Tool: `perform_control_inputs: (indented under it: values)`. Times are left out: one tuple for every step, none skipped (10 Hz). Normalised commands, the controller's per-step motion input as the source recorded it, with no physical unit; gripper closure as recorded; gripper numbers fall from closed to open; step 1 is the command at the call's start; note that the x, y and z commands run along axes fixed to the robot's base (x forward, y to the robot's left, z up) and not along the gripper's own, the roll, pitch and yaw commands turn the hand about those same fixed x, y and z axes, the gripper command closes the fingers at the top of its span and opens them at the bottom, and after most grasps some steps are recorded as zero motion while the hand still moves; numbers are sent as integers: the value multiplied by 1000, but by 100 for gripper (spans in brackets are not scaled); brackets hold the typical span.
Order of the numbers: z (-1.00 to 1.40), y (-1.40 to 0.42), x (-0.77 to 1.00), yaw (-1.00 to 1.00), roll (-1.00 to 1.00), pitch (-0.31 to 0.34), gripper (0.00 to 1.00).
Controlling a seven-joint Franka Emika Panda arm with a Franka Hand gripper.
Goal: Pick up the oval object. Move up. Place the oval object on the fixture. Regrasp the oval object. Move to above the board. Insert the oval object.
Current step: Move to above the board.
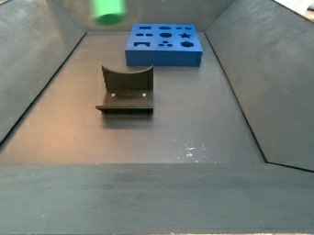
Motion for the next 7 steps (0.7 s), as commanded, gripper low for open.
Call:
perform_control_inputs:
  values:
    - [82, -1000, -625, 1000, -471, -16, 100]
    - [75, -1000, -624, 1000, -468, -32, 100]
    - [86, -1000, -613, 1000, -449, -74, 100]
    - [90, -1000, -616, 1000, -437, -100, 100]
    - [95, -1000, -623, 1000, -425, -127, 100]
    - [96, -1000, -627, 1000, -414, -154, 100]
    - [100, -1000, -645, 1000, -397, -182, 100]
